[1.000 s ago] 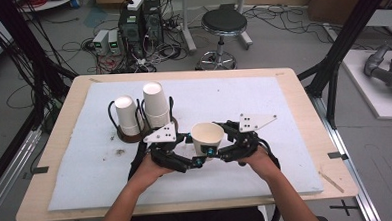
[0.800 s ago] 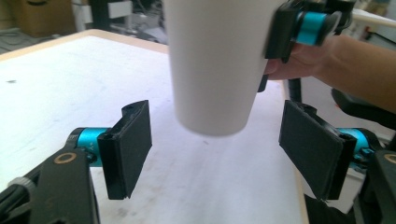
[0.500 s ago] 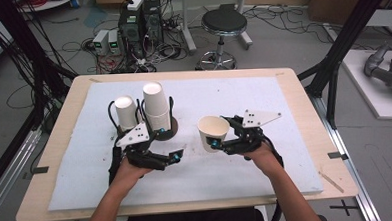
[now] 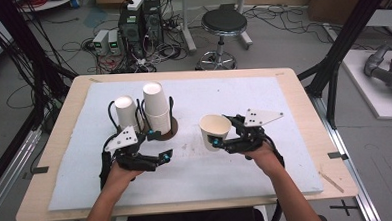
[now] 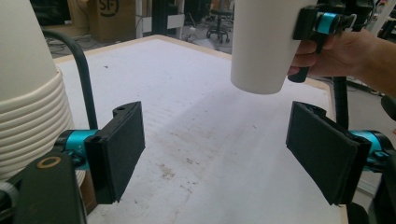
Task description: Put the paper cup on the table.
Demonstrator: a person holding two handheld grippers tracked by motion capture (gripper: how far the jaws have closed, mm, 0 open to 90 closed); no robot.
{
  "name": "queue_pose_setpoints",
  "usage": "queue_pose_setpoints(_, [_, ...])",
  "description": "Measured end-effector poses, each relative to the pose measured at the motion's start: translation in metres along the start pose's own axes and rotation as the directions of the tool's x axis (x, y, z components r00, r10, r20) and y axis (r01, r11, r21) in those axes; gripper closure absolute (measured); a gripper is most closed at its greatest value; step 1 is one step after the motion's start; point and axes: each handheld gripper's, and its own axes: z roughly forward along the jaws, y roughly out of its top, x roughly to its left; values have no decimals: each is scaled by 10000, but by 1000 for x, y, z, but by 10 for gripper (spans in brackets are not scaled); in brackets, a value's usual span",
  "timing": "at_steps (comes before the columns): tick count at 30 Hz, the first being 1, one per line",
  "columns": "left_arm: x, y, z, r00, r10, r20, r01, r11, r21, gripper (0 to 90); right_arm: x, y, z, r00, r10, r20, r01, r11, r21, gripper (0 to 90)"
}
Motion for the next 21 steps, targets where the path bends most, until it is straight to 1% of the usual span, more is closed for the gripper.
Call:
queue_pose_setpoints(4, [1, -1, -3, 10000, -15, -42, 16, 10000, 55, 196, -1, 0, 1, 10000, -29, 26, 28, 10000, 42, 334])
queue_pose_setpoints(6, [3, -3, -5, 9999, -13, -121, 14, 10000, 74, 196, -1, -1, 2, 10000, -32, 60, 31, 9999, 145, 334])
queue_pose_setpoints(11, [9, -9, -13, 9995, 19, -327, -20, 10000, -14, 196, -3, -2, 3, 9996, -94, 280, 87, 9997, 245, 332])
queue_pose_setpoints(12, [10, -11, -15, 9992, 114, -390, -115, 9999, -25, 196, -4, -2, 3, 9992, -157, 380, 149, 9997, 207, 332])
queue_pose_setpoints(15, [12, -15, -23, 9973, 322, -661, -332, 9994, -137, 199, -7, -3, 3, 9976, -97, 689, 84, 9998, 190, 332])
queue_pose_setpoints(17, [14, -15, -27, 9962, 326, -808, -352, 9989, -306, 200, -11, -3, 1, 9950, -94, 995, 80, 9999, 149, 330])
queue_pose_setpoints(20, [16, -15, -31, 9942, 447, -981, -490, 9979, -421, 199, -16, -4, -3, 9871, -71, 1600, 68, 10000, 24, 329])
queue_pose_setpoints(21, [16, -15, -33, 9935, 474, -1030, -525, 9975, -465, 199, -18, -4, -4, 9833, -137, 1813, 141, 9999, -9, 329])
